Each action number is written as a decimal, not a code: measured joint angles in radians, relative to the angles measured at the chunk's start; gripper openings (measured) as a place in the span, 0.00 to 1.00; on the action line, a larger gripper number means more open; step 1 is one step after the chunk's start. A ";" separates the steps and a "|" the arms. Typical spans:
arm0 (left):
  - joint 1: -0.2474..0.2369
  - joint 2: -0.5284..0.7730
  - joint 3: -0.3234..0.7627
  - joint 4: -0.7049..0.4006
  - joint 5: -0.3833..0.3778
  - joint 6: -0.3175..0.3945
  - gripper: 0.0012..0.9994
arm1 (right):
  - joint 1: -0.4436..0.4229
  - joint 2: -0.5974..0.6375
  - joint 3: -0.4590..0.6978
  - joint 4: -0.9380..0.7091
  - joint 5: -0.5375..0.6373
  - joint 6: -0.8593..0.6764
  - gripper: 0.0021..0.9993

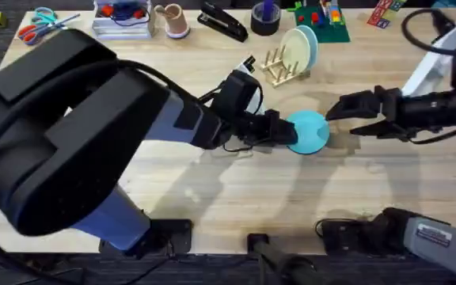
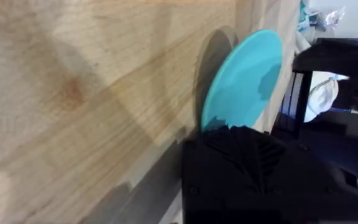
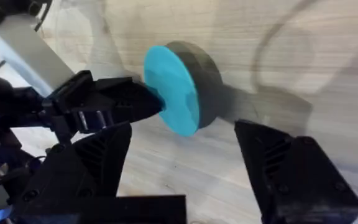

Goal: Pick up the plates from the table one by one and place each into a slot on the dish rack.

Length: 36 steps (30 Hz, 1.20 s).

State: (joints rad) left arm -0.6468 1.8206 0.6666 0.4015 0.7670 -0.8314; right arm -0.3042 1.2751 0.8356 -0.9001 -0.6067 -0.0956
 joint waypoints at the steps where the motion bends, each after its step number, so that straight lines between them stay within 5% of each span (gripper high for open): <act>1: 0.000 0.000 0.000 0.000 0.000 0.000 0.04 | 0.000 0.019 -0.004 0.009 -0.008 -0.007 0.99; 17: 0.000 0.000 0.000 0.000 0.000 0.000 0.04 | 0.009 0.286 -0.009 0.123 -0.143 -0.078 1.00; 36: 0.000 0.000 0.000 0.000 -0.001 -0.007 0.04 | 0.147 0.304 0.008 0.182 -0.130 -0.084 0.99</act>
State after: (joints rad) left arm -0.6468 1.8206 0.6666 0.4016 0.7659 -0.8387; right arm -0.1572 1.5794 0.8433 -0.7179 -0.7363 -0.1796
